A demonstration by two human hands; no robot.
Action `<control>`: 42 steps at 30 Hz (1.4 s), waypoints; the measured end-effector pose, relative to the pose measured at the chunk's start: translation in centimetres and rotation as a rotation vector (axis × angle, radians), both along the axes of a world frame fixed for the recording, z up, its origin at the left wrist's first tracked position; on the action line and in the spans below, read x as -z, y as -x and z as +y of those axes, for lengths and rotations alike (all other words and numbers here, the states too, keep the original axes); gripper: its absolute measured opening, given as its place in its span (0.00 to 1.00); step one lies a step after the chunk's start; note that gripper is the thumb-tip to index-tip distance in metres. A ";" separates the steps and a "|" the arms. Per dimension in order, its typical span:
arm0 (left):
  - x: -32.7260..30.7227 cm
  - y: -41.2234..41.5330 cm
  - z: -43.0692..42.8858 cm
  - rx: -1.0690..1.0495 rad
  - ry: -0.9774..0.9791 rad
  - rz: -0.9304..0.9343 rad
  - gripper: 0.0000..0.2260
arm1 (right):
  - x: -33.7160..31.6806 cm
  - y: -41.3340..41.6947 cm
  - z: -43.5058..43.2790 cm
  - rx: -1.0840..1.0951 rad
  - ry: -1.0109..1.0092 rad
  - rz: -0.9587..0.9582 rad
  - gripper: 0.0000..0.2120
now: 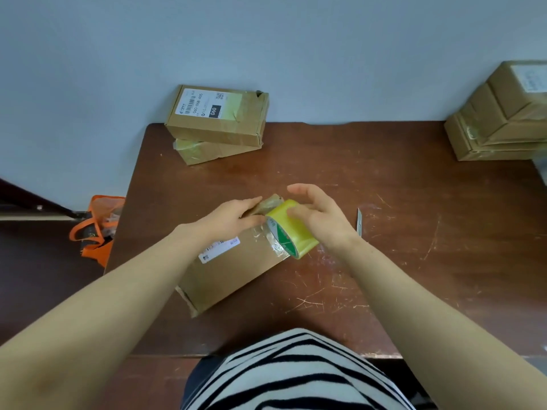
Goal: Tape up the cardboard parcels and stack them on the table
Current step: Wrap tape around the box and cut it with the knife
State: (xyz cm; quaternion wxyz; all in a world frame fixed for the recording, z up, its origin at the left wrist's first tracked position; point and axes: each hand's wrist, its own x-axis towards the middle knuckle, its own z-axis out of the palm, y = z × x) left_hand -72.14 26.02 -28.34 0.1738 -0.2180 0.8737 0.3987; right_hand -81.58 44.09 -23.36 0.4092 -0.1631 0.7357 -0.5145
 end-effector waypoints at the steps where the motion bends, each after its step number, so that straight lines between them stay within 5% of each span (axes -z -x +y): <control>1: 0.3 0.2 -0.2 -0.010 0.081 -0.010 0.28 | 0.3 0.1 -0.3 -0.020 -0.001 -0.002 0.16; 4: 1.0 0.4 0.6 -0.145 0.457 0.072 0.27 | 1.4 0.5 -2.3 -0.015 0.011 0.040 0.15; 7: 2.5 -0.8 3.8 -0.111 0.570 0.193 0.31 | 2.4 1.5 -4.8 0.037 -0.045 0.079 0.14; 12: 5.9 -2.6 7.1 0.161 0.513 -0.084 0.54 | 3.4 2.9 -6.7 0.026 -0.118 0.106 0.16; 17: 6.3 -2.9 6.1 0.093 0.665 0.089 0.44 | 3.5 1.3 -5.2 -0.026 -0.054 0.027 0.21; 20: 6.5 -3.2 5.6 0.009 0.623 0.081 0.48 | 4.1 -0.1 -3.6 -0.049 0.070 -0.022 0.29; 25: 6.9 -2.1 5.4 0.030 0.742 -0.070 0.56 | 5.3 -0.6 -2.7 -0.040 0.103 0.087 0.27; 31: 7.2 -1.5 4.3 0.030 0.652 -0.102 0.59 | 4.2 -1.0 -2.4 -0.014 0.050 0.288 0.19; 34: 7.2 -1.3 4.2 0.000 0.606 -0.092 0.59 | 3.2 -2.2 -0.7 0.043 -0.041 0.368 0.10; 42: 7.0 -1.4 4.1 0.019 0.582 -0.090 0.59 | 4.1 -5.8 5.0 -0.131 -0.445 0.320 0.12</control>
